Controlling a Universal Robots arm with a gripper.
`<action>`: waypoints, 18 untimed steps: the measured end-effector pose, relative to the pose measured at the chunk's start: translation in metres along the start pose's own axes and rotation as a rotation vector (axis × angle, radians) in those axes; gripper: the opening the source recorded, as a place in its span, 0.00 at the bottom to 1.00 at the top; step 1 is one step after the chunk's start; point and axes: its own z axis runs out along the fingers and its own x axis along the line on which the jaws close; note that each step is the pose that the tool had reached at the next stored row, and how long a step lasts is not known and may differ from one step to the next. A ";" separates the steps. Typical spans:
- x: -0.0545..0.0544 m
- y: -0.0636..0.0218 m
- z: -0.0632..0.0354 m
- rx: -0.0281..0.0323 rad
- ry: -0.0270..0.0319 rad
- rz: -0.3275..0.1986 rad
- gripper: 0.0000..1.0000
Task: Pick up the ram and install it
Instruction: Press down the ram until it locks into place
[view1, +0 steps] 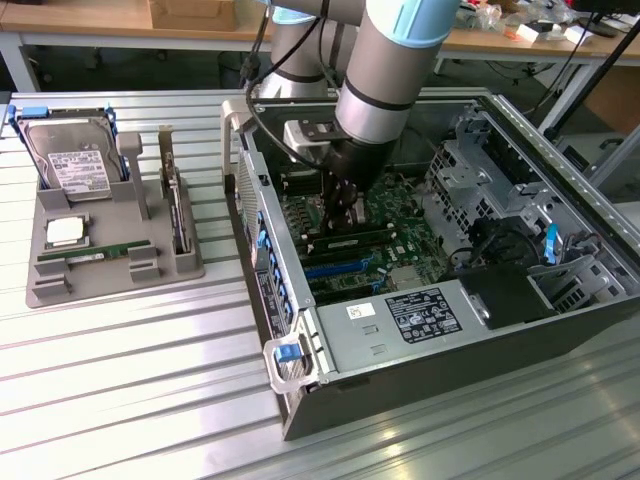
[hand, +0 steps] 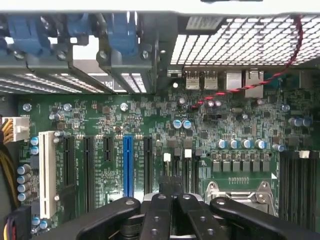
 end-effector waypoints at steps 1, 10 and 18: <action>0.000 -0.0064 -0.0004 -0.0006 -0.0011 0.000 0.10; 0.001 -0.0610 -0.0030 -0.0202 -0.0062 0.000 0.10; 0.001 -0.1042 -0.0050 -0.0310 -0.0137 0.000 0.10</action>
